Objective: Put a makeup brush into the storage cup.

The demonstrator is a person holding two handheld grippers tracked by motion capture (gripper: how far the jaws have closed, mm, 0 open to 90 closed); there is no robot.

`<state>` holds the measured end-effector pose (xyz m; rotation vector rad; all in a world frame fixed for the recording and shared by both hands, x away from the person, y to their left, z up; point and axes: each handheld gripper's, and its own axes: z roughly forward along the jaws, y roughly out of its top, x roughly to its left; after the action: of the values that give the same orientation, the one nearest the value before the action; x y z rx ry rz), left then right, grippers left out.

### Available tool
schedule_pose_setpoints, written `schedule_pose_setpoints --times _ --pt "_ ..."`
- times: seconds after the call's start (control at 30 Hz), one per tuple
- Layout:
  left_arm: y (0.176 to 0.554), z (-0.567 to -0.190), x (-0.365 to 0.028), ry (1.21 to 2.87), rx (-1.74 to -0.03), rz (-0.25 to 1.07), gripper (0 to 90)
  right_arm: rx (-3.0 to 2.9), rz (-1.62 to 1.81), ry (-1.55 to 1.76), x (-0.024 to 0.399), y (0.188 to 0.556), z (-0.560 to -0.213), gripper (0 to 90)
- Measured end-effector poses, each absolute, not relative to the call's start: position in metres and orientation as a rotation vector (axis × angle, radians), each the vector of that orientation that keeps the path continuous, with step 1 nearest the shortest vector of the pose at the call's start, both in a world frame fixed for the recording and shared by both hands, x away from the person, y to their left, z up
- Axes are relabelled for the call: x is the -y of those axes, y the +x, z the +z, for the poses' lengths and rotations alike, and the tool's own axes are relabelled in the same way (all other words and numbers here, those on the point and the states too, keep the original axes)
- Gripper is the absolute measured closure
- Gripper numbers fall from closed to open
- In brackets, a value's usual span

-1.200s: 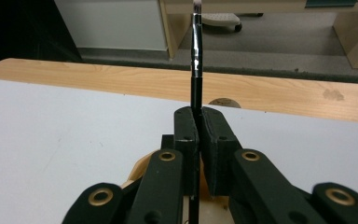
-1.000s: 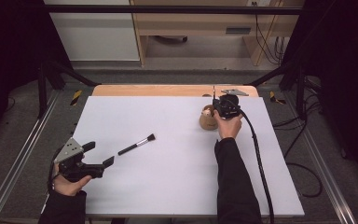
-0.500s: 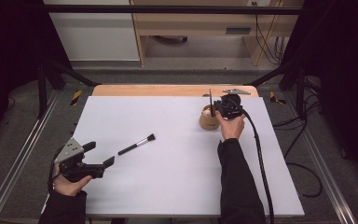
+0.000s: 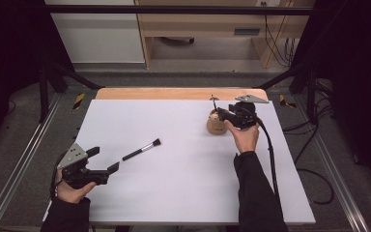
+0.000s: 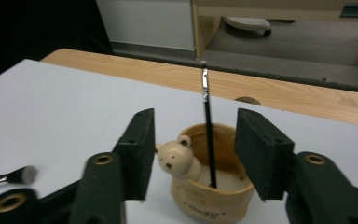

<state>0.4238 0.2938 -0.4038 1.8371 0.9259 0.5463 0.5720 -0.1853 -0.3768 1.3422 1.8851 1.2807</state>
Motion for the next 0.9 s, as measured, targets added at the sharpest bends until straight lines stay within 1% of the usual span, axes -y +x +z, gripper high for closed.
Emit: schedule_pose_setpoints --times 0.07,0.13,0.43,0.9 --pt "0.424 -0.404 -0.293 1.841 -0.924 0.545 5.7 -1.887 1.289 1.303 0.186 0.563 -0.374 42.7" --pt "0.424 -0.404 -0.293 1.842 -0.925 0.545 5.6 -1.907 1.282 1.274 0.186 0.556 -0.371 36.5" --pt "0.423 -0.404 -0.291 1.84 -0.925 0.546 5.6 -1.944 1.342 1.2 0.192 0.525 -0.367 20.8" --pt "0.423 -0.404 -0.289 1.841 -0.924 0.546 5.6 -1.948 1.423 1.132 0.207 0.478 -0.374 9.7"
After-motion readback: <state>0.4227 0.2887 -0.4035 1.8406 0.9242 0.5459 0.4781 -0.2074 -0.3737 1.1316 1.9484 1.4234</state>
